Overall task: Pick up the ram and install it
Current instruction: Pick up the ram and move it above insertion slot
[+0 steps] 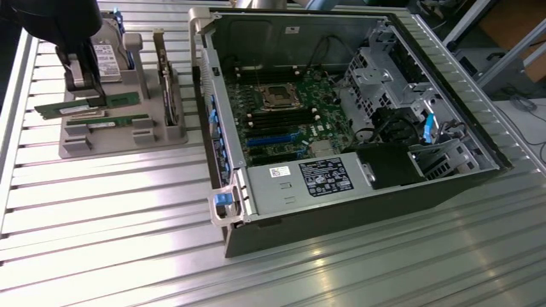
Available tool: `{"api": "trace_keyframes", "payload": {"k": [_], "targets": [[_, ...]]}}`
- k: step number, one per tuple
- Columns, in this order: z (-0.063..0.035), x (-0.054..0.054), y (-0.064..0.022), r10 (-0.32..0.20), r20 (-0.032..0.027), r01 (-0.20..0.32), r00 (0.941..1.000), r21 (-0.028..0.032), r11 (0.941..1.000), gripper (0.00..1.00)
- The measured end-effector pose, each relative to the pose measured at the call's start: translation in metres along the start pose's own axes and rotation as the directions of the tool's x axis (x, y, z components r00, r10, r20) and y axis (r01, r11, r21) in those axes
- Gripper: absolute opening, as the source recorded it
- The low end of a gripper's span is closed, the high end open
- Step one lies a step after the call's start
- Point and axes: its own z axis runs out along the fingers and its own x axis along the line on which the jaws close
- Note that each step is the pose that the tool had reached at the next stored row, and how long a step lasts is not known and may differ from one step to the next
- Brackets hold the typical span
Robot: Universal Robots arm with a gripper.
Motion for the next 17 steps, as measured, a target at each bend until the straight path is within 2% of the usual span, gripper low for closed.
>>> {"api": "trace_keyframes", "payload": {"k": [17], "targets": [[-0.0151, 0.000, 0.0006, 0.000, -0.0068, 0.000, 1.0000, -0.0009, 1.0000, 0.14]]}}
